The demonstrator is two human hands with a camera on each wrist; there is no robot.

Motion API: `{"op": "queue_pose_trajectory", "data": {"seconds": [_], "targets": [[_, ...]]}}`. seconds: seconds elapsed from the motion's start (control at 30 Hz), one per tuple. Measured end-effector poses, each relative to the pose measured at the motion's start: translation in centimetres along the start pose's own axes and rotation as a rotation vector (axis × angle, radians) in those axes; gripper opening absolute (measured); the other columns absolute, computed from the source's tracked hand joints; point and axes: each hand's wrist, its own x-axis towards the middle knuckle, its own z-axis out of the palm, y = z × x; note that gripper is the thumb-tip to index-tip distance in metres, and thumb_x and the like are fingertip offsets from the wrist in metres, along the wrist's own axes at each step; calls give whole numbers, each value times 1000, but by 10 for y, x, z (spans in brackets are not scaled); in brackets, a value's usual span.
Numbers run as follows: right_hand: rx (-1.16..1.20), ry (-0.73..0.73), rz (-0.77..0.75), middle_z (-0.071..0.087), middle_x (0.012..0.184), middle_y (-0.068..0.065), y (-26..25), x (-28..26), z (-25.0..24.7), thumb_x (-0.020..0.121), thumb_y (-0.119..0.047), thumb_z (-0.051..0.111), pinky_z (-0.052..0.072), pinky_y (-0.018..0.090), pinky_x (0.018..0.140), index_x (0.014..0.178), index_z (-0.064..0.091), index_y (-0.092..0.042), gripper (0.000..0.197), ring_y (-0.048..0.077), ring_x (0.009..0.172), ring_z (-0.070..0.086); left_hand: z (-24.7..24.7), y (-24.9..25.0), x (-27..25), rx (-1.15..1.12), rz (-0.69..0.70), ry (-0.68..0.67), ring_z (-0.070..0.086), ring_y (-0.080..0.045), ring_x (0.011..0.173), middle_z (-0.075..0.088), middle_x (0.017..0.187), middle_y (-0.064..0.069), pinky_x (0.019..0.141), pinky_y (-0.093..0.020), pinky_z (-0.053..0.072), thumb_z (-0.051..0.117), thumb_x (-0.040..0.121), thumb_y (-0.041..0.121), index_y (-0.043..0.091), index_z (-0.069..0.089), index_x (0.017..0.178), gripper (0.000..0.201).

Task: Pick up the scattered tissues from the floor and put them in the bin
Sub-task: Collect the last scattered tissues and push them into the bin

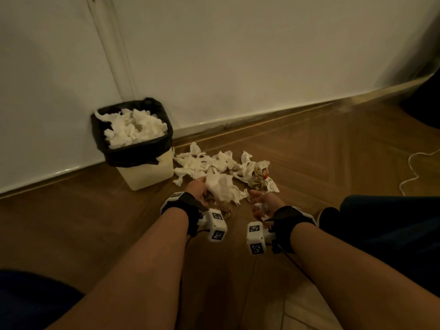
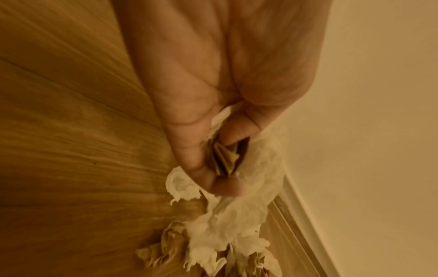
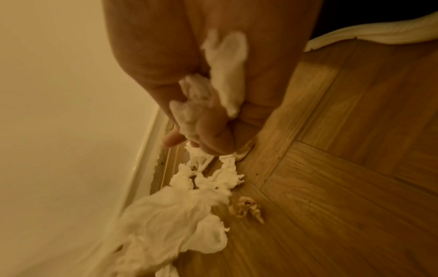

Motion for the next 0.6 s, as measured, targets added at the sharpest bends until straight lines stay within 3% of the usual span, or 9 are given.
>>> {"op": "queue_pose_trajectory", "data": {"seconds": [0.07,0.13,0.23,0.33,0.4,0.5,0.6], "targets": [[33,-37,-38,33,66,2,-6,-9,9,98,-11,29,24,12,33,93,49,-14,21,13,41,27,-7,6,-10,-125,-41,32,48,-36,120,53,128,-20,95,-43,42,36,99,10,3,47,133,37],[54,-56,-99,32,67,3,-15,-17,19,98,-19,28,25,14,37,84,48,-11,26,17,47,25,-13,13,-19,-198,-44,68,48,-35,113,48,133,-22,88,-43,43,30,96,1,2,49,127,37],[67,-58,-176,38,71,6,-29,-30,30,99,-24,20,26,18,43,85,50,-8,37,16,52,25,-23,22,-37,-365,-31,15,49,-36,109,43,140,-21,85,-43,44,31,90,8,4,41,137,48],[90,-65,-204,41,71,7,-40,-39,39,98,-20,20,27,21,46,101,50,-7,33,17,53,29,-27,38,-58,-358,18,-48,50,-34,121,50,137,-16,98,-46,43,49,94,31,10,47,135,46],[68,-53,-208,45,71,7,-45,-45,45,99,-16,23,30,25,48,113,48,-9,30,19,54,36,-32,44,-62,-294,67,72,50,-38,119,49,135,-21,91,-48,47,58,92,15,5,48,132,42],[40,-66,-216,52,79,10,-50,-51,54,101,-13,25,31,30,53,135,42,-12,38,20,59,41,-38,47,-70,-293,120,128,47,-38,124,45,138,-24,76,-34,50,47,95,2,-1,41,135,41],[5,-142,-220,55,119,18,-51,-58,62,102,-10,22,37,32,64,147,26,-15,45,26,74,51,-40,48,-77,-285,124,130,53,-34,118,46,138,-22,69,-31,54,44,97,6,-1,40,137,41]]}}
